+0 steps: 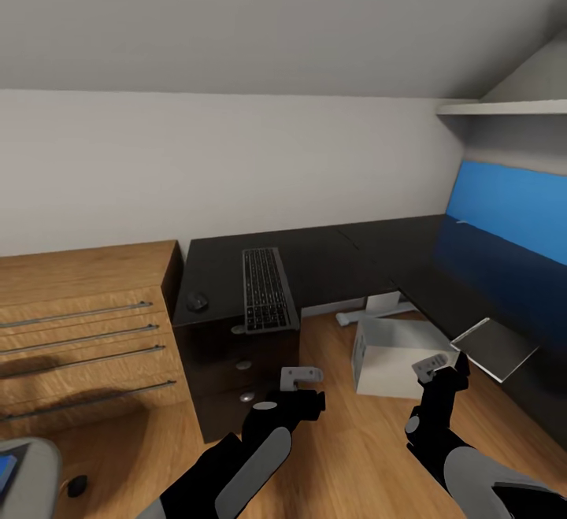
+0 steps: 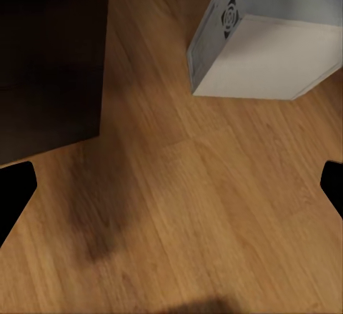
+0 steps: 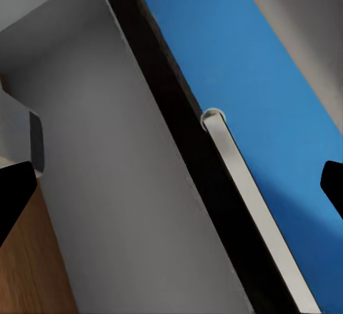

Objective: In the bedroom, organize the workspace by keeping the computer under the desk, ensuring the monitor is on the desk, placing the keyboard on the desk next to the monitor, placing the mouse on the desk next to the keyboard, moving the folder from the swivel chair onto the desk next to the mouse, stacking the notebook on top of the folder with the pen on top of the notebook, and positioning the swivel chair next to the desk.

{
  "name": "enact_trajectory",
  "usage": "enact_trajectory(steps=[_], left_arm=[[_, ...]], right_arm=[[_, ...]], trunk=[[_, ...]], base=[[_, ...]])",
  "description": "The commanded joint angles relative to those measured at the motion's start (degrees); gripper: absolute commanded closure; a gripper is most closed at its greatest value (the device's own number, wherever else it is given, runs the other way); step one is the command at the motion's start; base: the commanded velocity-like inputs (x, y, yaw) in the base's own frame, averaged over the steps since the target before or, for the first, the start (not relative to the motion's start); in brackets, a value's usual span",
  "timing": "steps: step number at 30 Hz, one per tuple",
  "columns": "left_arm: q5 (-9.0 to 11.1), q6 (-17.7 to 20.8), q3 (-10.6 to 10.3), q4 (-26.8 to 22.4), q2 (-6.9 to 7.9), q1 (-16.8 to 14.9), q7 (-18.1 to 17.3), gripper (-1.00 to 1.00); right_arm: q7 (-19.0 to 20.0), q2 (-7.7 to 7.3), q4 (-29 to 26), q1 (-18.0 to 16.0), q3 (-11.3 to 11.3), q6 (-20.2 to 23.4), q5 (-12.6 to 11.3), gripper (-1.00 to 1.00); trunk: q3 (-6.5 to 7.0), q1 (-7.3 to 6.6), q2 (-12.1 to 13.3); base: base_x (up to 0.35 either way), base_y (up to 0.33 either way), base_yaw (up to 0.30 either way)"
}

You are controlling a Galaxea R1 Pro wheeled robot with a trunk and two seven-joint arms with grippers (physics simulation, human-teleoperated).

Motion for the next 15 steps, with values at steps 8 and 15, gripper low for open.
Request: enact_trajectory(steps=[8,15], left_arm=[[0.4,0.1,-0.1,0.1,0.01,-0.1,0.5,-1.0],[-0.2,-0.6,0.0,0.2,-0.65,0.6,-0.2,-1.0]], right_arm=[[-0.1,0.04,0.1,0.0,-0.3,-0.3,0.3,-1.0],[0.2,0.73,-0.3,-0.1,0.4,-0.6,0.4,-1.0]], trunk=[[1.38,-1.77,3.2],[2.28,-2.86,5.2]], base=[[0.0,0.0,0.0],[0.0,0.0,0.0]])
